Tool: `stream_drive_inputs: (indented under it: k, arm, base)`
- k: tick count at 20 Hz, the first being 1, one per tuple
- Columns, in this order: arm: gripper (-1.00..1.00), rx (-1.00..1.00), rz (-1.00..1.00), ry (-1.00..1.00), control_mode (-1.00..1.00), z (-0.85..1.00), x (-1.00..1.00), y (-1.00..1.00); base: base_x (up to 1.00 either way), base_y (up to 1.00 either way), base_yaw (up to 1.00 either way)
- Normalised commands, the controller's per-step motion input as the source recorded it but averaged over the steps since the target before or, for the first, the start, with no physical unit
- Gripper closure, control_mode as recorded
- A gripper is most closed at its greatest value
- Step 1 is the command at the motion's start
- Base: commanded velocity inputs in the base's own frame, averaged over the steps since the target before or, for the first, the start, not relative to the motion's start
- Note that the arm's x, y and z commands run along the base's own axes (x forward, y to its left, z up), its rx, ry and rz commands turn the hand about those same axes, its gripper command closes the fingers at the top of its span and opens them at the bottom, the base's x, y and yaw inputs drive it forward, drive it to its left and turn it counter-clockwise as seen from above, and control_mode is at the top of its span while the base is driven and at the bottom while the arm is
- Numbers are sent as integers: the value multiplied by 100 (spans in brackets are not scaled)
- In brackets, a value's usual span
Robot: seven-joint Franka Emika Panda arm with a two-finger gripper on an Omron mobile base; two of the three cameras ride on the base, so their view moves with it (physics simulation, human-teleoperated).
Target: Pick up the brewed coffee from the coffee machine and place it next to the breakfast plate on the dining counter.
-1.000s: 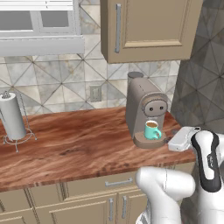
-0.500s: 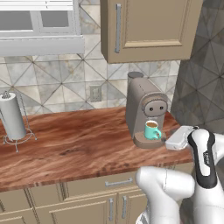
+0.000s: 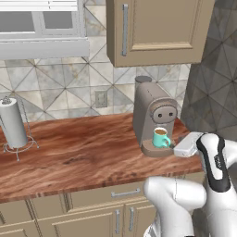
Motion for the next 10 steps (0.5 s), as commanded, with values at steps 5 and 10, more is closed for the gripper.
stream_drive_inputs:
  k: [5, 10]
  arm:
    - [-100, 0, 0, 0, -100, -12, 16, -2]
    - [-100, 0, 0, 0, -100, -5, 18, 0]
  base:
    - [0, 0, 0]
    - [0, 0, 0]
